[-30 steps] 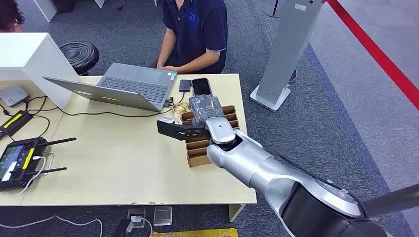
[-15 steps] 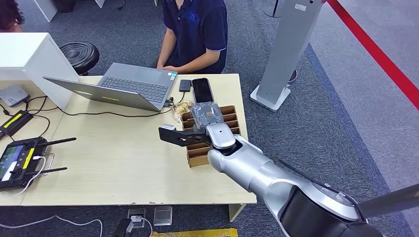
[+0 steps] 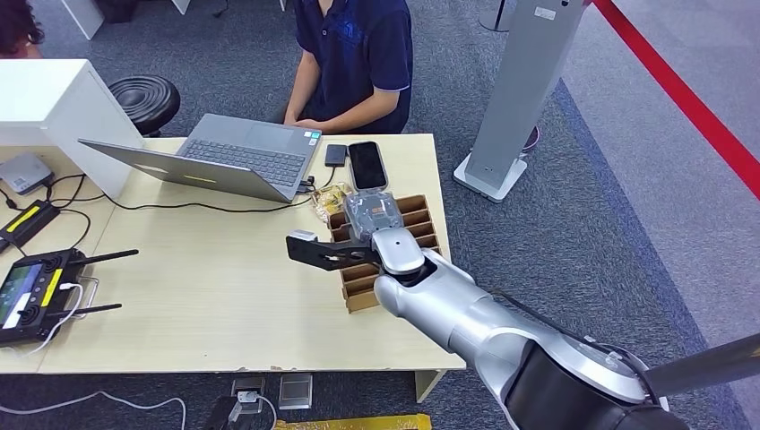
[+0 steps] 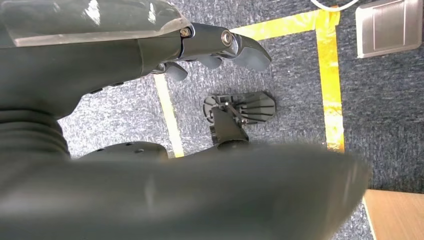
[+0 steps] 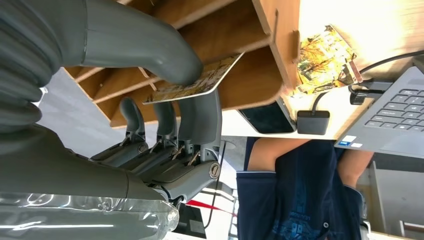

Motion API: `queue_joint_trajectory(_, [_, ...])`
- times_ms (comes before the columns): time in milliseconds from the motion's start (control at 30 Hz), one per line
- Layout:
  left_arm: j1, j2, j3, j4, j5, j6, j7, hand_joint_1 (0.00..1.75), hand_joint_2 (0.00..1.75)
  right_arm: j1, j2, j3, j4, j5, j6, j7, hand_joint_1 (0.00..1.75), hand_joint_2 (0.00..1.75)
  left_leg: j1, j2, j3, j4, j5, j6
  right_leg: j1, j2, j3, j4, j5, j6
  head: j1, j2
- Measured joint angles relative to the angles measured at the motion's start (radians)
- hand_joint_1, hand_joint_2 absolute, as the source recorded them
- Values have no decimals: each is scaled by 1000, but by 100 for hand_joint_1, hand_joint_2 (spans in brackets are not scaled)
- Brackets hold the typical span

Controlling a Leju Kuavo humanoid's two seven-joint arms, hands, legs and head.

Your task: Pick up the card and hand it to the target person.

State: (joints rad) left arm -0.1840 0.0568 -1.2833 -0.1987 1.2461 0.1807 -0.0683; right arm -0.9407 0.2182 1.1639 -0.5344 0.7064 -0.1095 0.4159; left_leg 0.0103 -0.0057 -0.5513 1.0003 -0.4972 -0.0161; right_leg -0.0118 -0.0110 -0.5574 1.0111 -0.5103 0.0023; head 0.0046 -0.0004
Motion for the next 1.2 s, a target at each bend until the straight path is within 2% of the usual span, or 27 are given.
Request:
queue_joint_trajectory(133, [1, 0, 0, 0, -8, 27, 4, 0, 175, -2, 3, 0, 0, 9, -5, 13, 133, 175, 0, 0, 0, 0, 0, 0, 0, 0, 0, 0, 0, 0, 0, 0])
queue_joint_trajectory(733, [1, 0, 0, 0, 1, 34, 8, 0, 175, -30, 3, -4, -14, -2, -30, 21, 133, 175, 0, 0, 0, 0, 0, 0, 0, 0, 0, 0, 0, 0, 0, 0])
queue_joint_trajectory(1000, [10, 0, 0, 0, 12, 32, 8, 0, 175, -79, -26, -26, -144, -18, 28, 97, 133, 175, 0, 0, 0, 0, 0, 0, 0, 0, 0, 0, 0, 0, 0, 0])
queue_joint_trajectory(1200, [14, 0, 0, 0, 13, 30, 9, 0, 175, -94, -59, -59, -268, -14, 29, 135, 133, 175, 0, 0, 0, 0, 0, 0, 0, 0, 0, 0, 0, 0, 0, 0])
